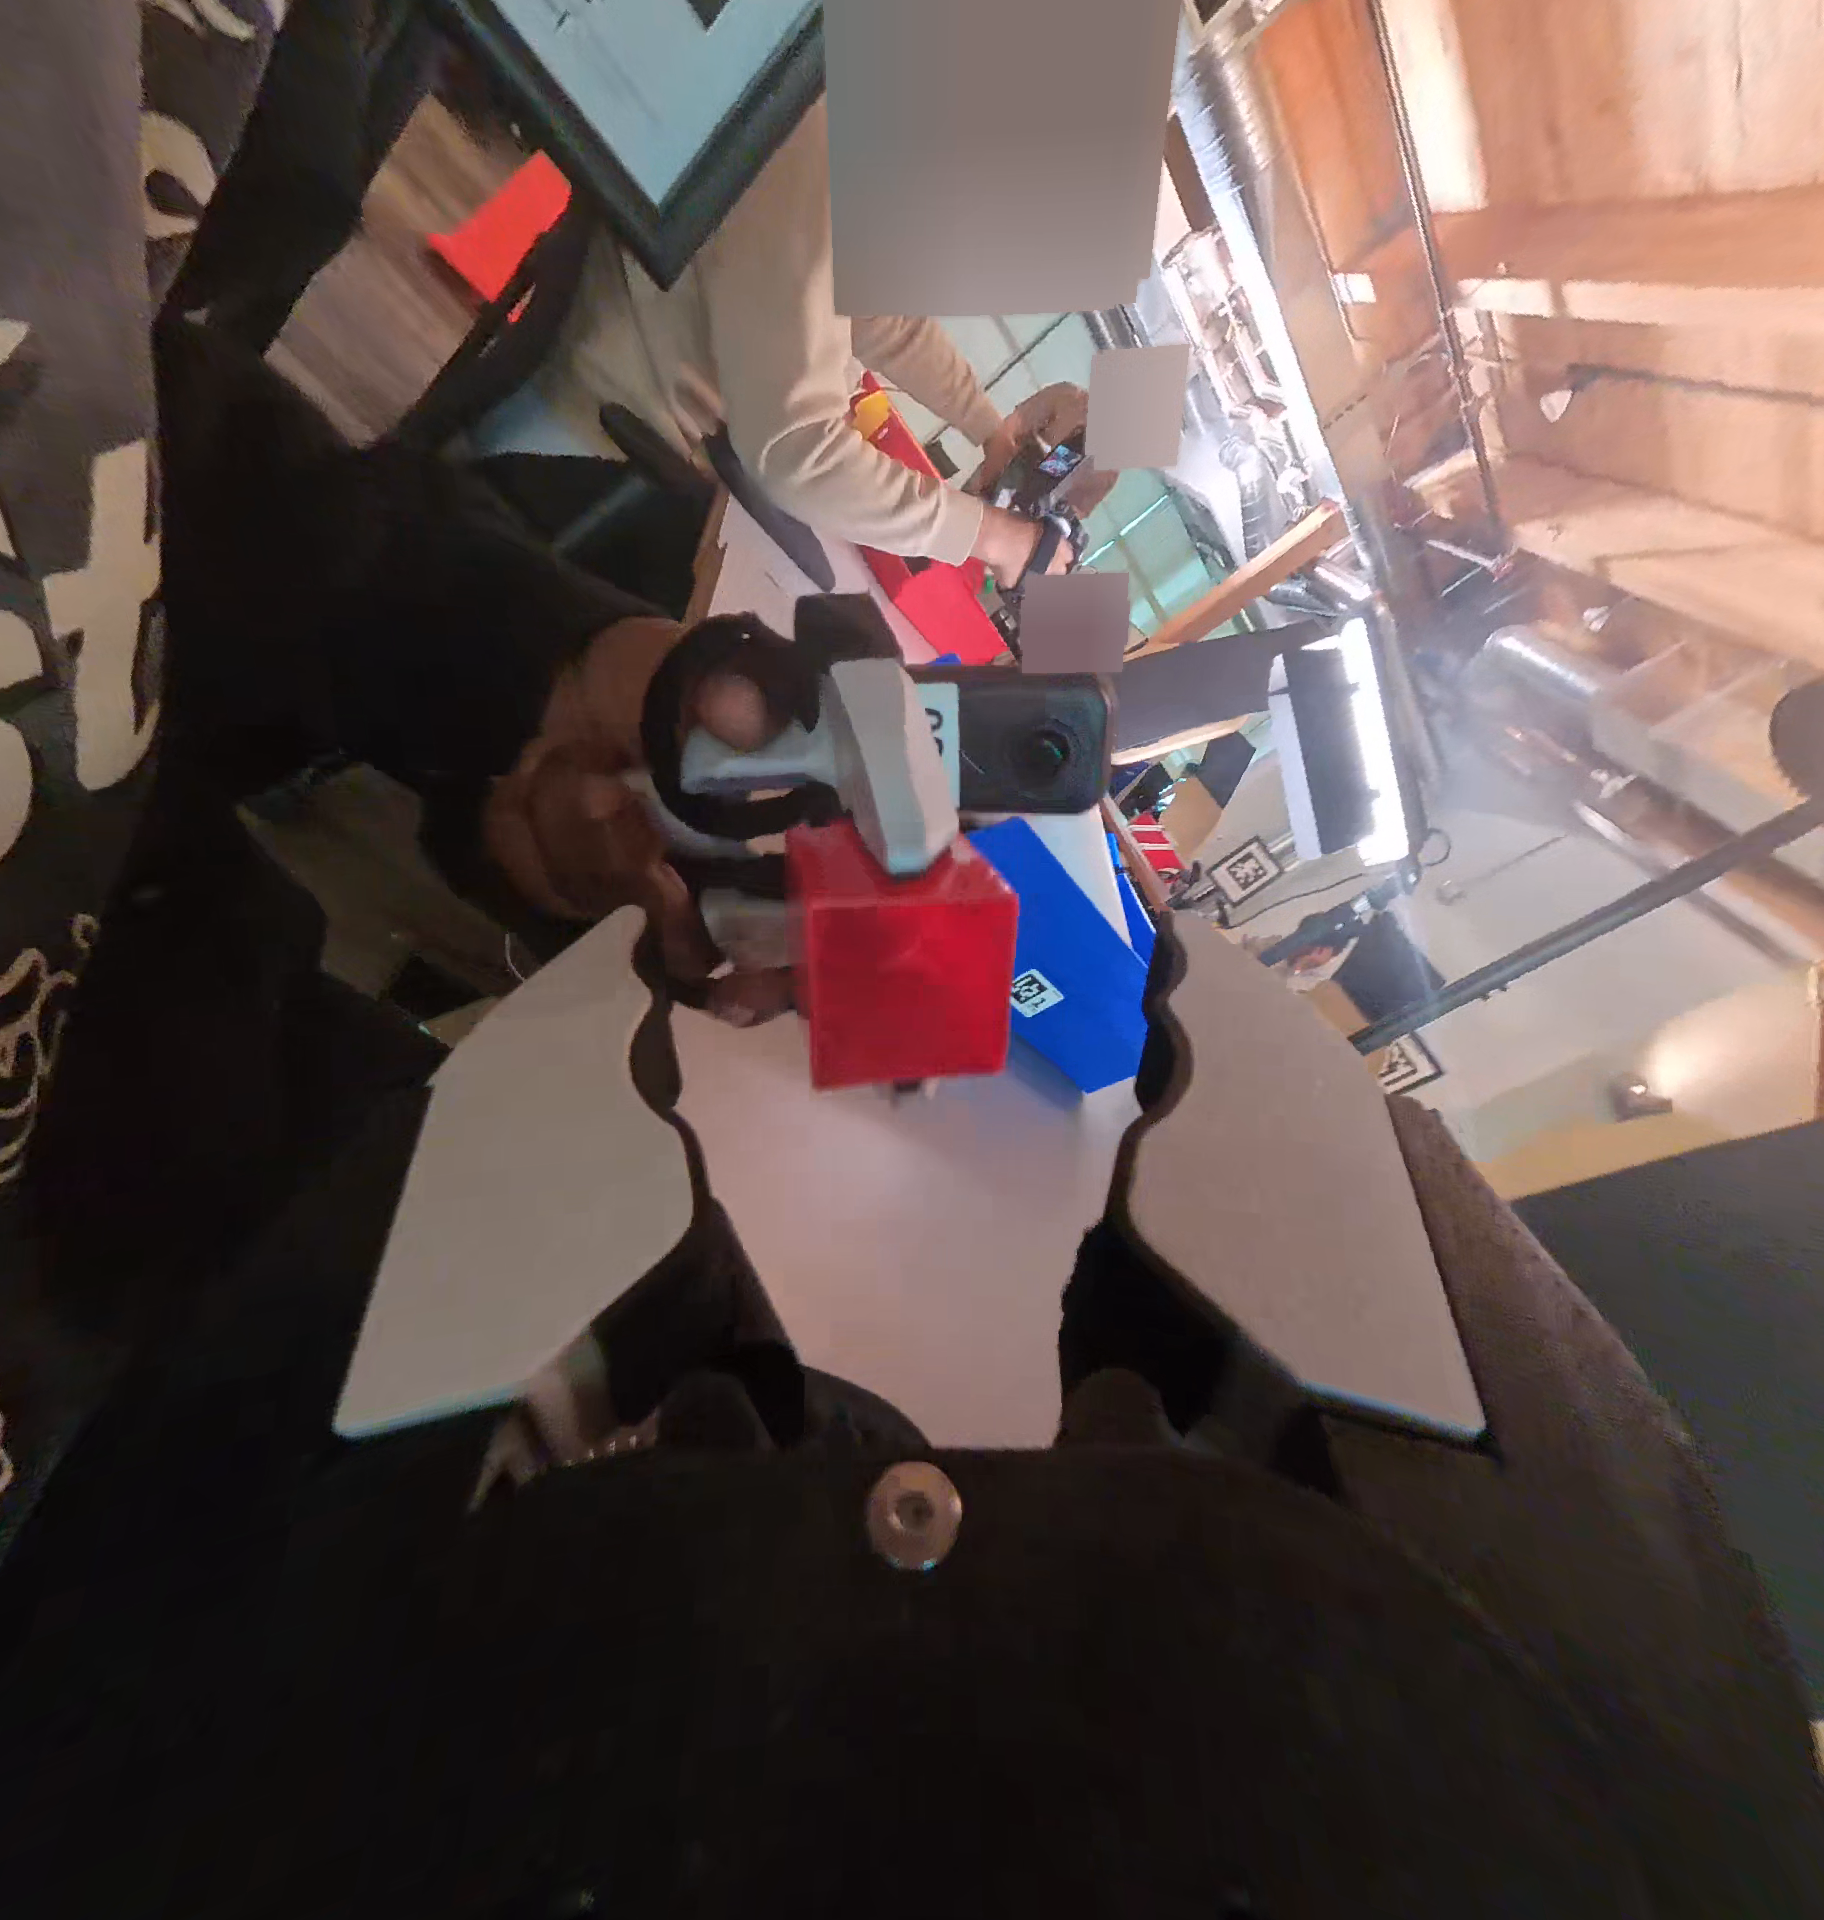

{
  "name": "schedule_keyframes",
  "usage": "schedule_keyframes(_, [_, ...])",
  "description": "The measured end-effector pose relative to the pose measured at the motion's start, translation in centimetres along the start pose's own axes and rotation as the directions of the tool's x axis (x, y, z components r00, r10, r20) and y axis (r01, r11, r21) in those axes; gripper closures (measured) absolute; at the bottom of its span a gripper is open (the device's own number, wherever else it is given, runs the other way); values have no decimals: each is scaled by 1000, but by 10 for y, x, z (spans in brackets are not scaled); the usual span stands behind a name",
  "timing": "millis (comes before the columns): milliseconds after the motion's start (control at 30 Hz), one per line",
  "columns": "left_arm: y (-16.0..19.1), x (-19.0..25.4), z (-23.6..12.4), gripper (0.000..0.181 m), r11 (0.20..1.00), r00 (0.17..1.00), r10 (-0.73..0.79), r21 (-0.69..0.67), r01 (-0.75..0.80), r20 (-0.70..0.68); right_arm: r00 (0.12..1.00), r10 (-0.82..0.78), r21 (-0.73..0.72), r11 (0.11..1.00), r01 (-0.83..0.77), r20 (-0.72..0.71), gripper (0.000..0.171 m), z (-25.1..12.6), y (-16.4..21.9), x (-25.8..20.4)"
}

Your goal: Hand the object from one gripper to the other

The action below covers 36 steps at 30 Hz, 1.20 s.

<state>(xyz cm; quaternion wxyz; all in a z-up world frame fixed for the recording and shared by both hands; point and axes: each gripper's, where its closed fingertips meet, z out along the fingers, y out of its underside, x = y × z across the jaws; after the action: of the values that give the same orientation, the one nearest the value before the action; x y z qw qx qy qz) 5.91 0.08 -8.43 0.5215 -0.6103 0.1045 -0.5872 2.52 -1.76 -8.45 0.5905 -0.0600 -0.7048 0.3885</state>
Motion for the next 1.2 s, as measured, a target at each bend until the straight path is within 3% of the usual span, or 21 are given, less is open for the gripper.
schedule_keyframes(100, [10,6,5,145,998,998,-40,-54,37,-50,998,-69,-25,997,69,10,97,6,0,-7])
schedule_keyframes(200, [10,7,7,145,998,997,-43,-50,40,-60,992,-126,-51,991,126,12,126,9,2,-11])
schedule_keyframes(233, [9,8,6,145,999,997,-32,-45,29,-64,992,-124,-56,991,124,11,127,10,2,-10])
schedule_keyframes(333, [-10,10,1,117,992,994,104,76,-100,-41,999,-47,-42,998,47,1,129,7,-2,-4])
schedule_keyframes(400, [-27,9,-7,98,928,946,313,181,-324,88,995,87,-39,995,-89,-43,129,3,-1,10])
schedule_keyframes(467, [-37,8,-15,83,755,760,588,149,-638,276,952,300,-52,952,-303,-55,129,-1,5,21])
schedule_keyframes(533, [-40,1,-20,82,499,436,800,-53,-865,413,836,548,-59,834,-548,-17,129,-4,8,23])
schedule_keyframes(600, [-34,-6,-21,83,263,139,907,-275,-925,398,646,762,-92,647,-757,48,129,-5,8,20])
schedule_keyframes(667, [-28,-9,-17,84,118,-22,939,-381,-917,344,426,898,-135,438,-889,109,129,-4,6,14])
schedule_keyframes(767, [-21,-6,-9,89,0,-138,943,-416,-910,302,165,957,-194,213,-958,239,129,-4,-5,4])
schedule_keyframes(833, [-20,-7,-7,96,-90,-238,933,-464,-881,271,76,952,-213,144,-966,295,129,-3,-10,0])
schedule_keyframes(933, [-15,-8,-2,104,-172,-319,921,-499,-849,225,32,950,-243,112,-964,310,128,1,-10,-6])
schedule_keyframes(1067, [-10,-10,3,115,-170,-310,926,-499,-850,213,14,949,-288,110,-951,315,128,5,-11,-16])
schedule_keyframes(1133, [-10,-9,2,137,-178,-319,924,-500,-847,212,7,949,-307,110,-945,317,128,6,-12,-20])
schedule_keyframes(1200, [-9,-8,2,142,-151,-290,931,-490,-858,222,4,946,-300,107,-948,324,128,7,-13,-19])
